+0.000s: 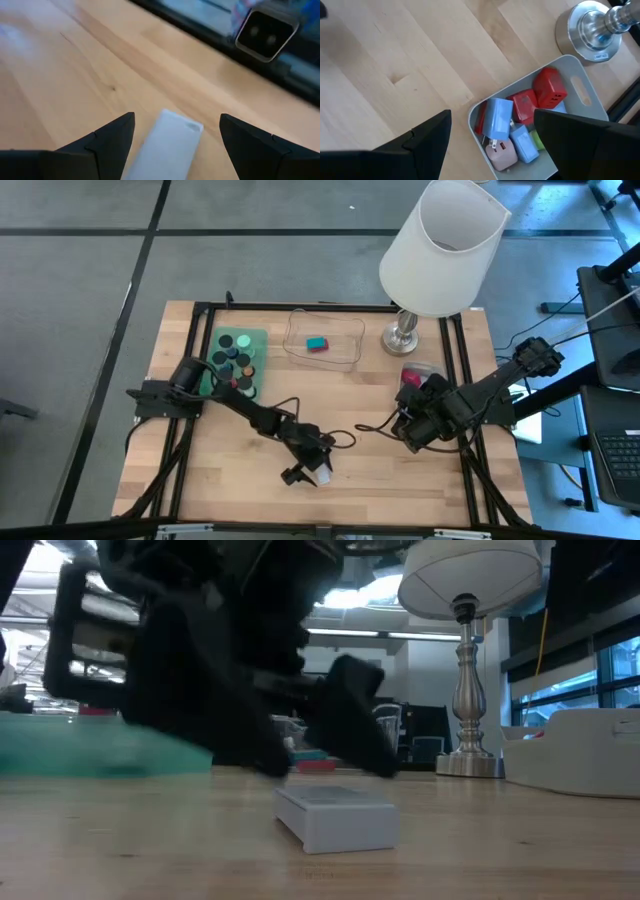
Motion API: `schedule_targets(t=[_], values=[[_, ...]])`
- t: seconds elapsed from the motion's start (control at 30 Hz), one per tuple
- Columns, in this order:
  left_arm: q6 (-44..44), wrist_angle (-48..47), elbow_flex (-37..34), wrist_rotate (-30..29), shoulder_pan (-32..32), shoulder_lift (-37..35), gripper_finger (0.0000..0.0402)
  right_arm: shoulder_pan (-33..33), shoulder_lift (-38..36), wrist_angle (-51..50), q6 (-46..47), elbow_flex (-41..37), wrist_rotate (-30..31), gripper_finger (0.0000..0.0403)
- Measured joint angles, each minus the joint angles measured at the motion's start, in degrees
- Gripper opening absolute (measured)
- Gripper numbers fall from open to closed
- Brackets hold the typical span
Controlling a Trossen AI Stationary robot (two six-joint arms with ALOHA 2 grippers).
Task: Pick & Place Office items
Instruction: Put the white digital clock into the transparent bin
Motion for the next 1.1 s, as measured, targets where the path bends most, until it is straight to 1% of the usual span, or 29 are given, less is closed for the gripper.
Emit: schedule_targets(t=[0.13,0.3,0.37,0.43,0.5,0.67,0.7,0.73,0.83,0.9,1.1], values=[[4.77,-6.94,2.92,-0.24,0.0,1.96,0.0289,-0.01,0.0,0.9,-0.04,0.0,-0.14,0.0288],[8.61,-8.2,3.32,-0.41,0.04,2.4,0.0288,0.0,0.0,1.07,-0.09,0.0,-0.1,0.0288],[8.9,-8.6,3.34,-0.26,0.19,2.4,0.0281,0.0,0.0,1.1,-0.16,0.0,0.04,0.0288],[8.88,-9.39,3.41,-0.06,0.26,2.37,0.0266,0.0,0.0,1.1,-0.24,0.0,0.05,0.0288],[8.88,-9.87,3.43,0.13,0.24,2.36,0.0242,-0.01,0.0,1.1,-0.26,0.0,0.05,0.0288],[9.12,-10.21,3.43,0.11,0.22,2.15,0.016,-0.02,0.0,1.1,-0.28,0.0,0.05,0.0288],[9.12,-10.33,3.41,-0.16,0.22,1.97,0.0151,0.0,0.0,1.1,-0.28,0.0,0.05,0.0288],[9.11,-10.44,3.36,-0.48,0.22,1.71,0.0151,0.0,0.0,1.1,-0.28,0.0,0.05,0.0288],[8.81,-11.14,3.17,-3.29,0.35,-0.28,0.0151,0.0,0.0,1.1,-0.26,0.0,0.05,0.0288],[8.41,-12.34,3.17,-5.44,0.6,-2.98,0.0151,0.0,0.0,1.1,-0.26,0.0,0.05,0.0288],[10.48,-22.27,3.19,-11.45,3.74,-13.52,0.0151,0.0,0.0,1.13,-0.28,0.0,0.03,0.0288]])
